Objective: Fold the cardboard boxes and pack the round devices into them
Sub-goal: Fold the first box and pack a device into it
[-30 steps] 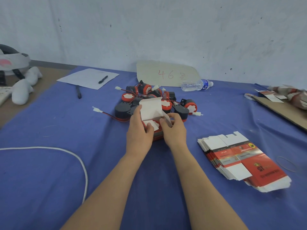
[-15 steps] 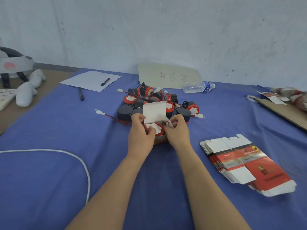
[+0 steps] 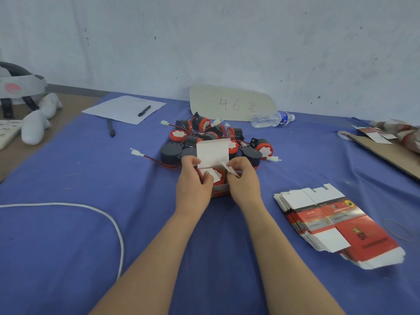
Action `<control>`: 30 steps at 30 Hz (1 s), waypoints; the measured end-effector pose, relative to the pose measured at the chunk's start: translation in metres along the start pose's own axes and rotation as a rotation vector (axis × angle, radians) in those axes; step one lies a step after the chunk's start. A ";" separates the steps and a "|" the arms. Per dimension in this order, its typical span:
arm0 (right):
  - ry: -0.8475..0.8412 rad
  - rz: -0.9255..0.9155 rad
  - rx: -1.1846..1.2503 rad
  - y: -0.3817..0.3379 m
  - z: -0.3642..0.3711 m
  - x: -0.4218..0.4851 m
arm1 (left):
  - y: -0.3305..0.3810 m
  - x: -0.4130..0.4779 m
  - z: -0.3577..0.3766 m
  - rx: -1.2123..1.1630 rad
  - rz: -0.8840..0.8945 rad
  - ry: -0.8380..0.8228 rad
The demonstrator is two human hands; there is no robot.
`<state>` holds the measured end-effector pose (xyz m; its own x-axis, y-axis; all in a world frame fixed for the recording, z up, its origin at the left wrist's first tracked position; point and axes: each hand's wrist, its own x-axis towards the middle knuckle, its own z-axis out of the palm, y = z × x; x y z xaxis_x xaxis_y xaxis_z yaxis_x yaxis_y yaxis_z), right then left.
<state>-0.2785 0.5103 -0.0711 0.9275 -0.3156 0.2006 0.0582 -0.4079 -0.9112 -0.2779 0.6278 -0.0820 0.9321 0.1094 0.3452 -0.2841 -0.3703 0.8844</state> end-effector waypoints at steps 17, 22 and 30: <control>-0.059 -0.080 0.019 0.004 -0.018 -0.006 | -0.001 0.008 -0.011 -0.291 -0.084 -0.124; -0.270 -0.169 -0.132 0.002 -0.031 -0.007 | -0.001 0.006 -0.018 -0.153 0.036 -0.261; -0.504 0.025 0.124 0.006 -0.048 -0.007 | -0.003 0.006 -0.018 0.107 0.327 -0.240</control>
<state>-0.3030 0.4687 -0.0606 0.9900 0.1406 0.0073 0.0484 -0.2914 -0.9554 -0.2753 0.6468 -0.0771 0.8260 -0.2436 0.5084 -0.5609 -0.4448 0.6982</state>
